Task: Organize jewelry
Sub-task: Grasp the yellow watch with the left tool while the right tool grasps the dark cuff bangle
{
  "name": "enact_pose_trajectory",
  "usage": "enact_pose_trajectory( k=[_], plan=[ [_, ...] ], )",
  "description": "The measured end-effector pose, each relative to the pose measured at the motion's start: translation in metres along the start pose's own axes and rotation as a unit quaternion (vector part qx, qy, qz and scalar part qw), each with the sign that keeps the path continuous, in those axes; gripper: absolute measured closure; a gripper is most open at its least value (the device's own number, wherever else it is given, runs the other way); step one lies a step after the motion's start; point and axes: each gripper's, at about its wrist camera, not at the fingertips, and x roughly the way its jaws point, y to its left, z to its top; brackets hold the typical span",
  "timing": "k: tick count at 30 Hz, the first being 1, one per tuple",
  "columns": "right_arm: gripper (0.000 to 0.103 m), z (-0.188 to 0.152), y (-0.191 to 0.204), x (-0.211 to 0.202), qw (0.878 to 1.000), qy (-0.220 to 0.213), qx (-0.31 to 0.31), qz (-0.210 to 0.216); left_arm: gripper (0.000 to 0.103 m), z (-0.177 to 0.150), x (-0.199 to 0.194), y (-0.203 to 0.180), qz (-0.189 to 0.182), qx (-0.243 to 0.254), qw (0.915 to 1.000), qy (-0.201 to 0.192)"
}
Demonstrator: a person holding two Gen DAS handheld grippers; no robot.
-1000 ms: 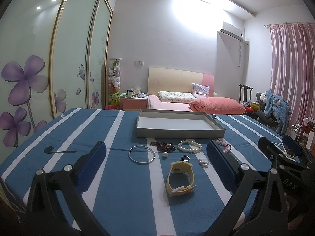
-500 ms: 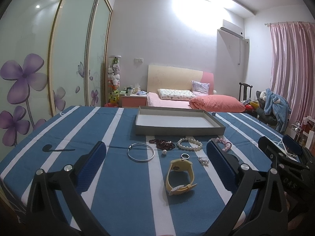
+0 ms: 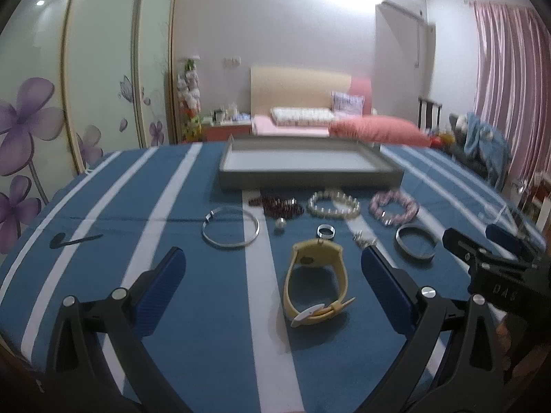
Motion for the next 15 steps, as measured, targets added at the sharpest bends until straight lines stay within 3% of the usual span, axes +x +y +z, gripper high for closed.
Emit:
enact_pose_trajectory(
  k=[7,15],
  plan=[
    [0.002,0.004,-0.004,0.033,0.996,0.088,-0.003,0.009,0.004,0.001,0.034,-0.006,-0.007,0.016,0.9983,0.056],
    [0.003,0.006,0.001,0.053,0.988,0.150,-0.036,-0.015,0.004,0.002,0.048,-0.008,-0.018,0.024,0.9968,0.074]
  ],
)
